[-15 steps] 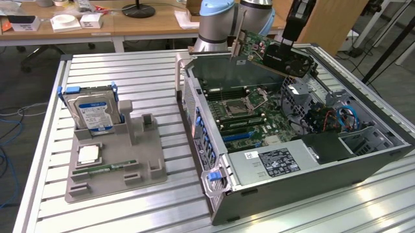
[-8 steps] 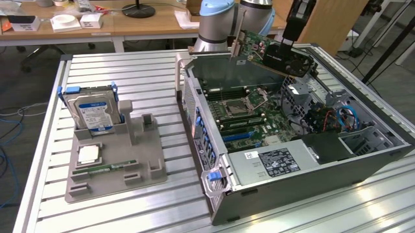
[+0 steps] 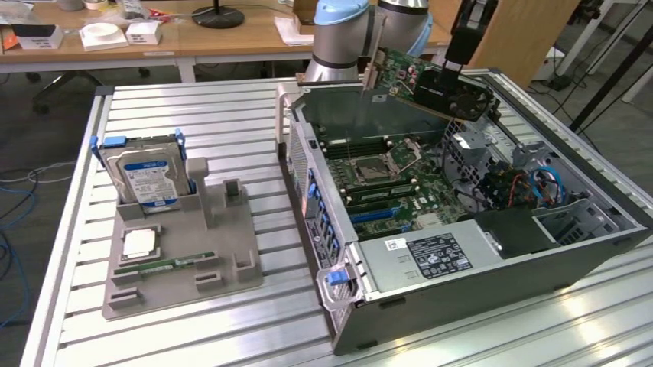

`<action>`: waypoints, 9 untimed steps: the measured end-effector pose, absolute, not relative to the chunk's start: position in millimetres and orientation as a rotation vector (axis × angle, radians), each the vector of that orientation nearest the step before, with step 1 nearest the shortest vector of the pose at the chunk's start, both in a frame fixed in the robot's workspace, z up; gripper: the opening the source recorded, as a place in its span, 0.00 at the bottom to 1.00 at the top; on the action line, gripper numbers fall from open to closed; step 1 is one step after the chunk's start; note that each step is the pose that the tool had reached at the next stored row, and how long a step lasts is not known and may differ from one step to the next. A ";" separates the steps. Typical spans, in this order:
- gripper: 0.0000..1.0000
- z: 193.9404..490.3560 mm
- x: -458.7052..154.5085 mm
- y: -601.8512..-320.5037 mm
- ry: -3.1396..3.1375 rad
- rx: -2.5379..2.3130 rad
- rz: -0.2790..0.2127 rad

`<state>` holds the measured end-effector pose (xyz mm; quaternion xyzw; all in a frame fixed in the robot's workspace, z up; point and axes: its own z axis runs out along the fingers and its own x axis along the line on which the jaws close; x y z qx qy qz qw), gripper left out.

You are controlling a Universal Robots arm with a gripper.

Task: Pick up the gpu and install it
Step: 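Insert the gpu into the slot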

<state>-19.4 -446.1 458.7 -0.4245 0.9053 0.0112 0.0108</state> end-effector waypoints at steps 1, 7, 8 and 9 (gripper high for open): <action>0.25 458.8 -19.4 -446.1 2.823 -1.328 0.035; 0.25 459.0 -19.4 -446.1 2.814 -1.347 0.035; 0.25 459.0 -19.4 -446.1 2.812 -1.351 0.035; 0.25 459.0 -19.4 -446.1 2.811 -1.354 0.035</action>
